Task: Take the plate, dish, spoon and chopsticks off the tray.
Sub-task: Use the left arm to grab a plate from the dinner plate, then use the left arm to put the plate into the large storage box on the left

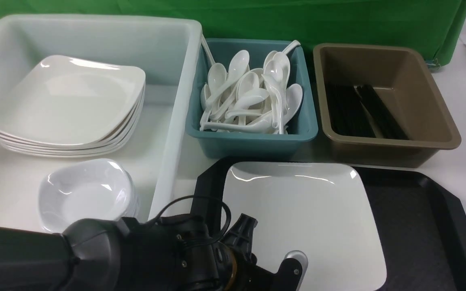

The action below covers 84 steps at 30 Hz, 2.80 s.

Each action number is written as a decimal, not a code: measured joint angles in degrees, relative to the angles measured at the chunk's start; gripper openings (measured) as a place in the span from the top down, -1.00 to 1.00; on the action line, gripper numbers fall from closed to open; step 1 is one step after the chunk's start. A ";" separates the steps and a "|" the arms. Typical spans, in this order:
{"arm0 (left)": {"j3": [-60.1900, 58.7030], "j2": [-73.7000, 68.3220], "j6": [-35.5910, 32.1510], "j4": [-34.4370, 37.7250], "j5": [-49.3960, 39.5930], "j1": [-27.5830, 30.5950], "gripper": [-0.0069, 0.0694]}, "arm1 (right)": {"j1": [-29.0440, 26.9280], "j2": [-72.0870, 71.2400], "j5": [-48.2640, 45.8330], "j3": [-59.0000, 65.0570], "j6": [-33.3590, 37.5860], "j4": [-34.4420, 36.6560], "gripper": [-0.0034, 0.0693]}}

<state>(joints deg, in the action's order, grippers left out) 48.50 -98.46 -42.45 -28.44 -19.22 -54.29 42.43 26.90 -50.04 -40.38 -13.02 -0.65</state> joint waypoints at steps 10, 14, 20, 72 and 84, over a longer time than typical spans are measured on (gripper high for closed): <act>-0.40 14.45 0.68 7.06 -10.22 -8.69 0.68 | 0.00 -0.06 0.38 -4.96 0.00 2.22 0.72; -0.74 21.63 0.75 7.66 -11.60 -10.89 0.76 | 0.00 -0.06 0.56 -6.17 -0.02 2.17 0.72; -0.97 27.48 0.91 7.92 -11.43 -10.89 0.75 | 0.00 -0.06 0.56 -6.17 -0.07 1.98 0.72; -0.83 29.69 17.48 -9.07 -0.72 38.27 0.74 | 0.00 23.27 8.94 -15.95 2.26 -7.98 0.85; 4.03 17.32 18.85 -11.59 0.73 44.90 0.74 | 0.00 23.27 7.86 -15.95 5.18 -7.44 0.85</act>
<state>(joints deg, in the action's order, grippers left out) 52.54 -81.14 -23.60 -40.03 -18.50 -9.39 42.43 50.18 -42.18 -56.33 -7.84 -8.09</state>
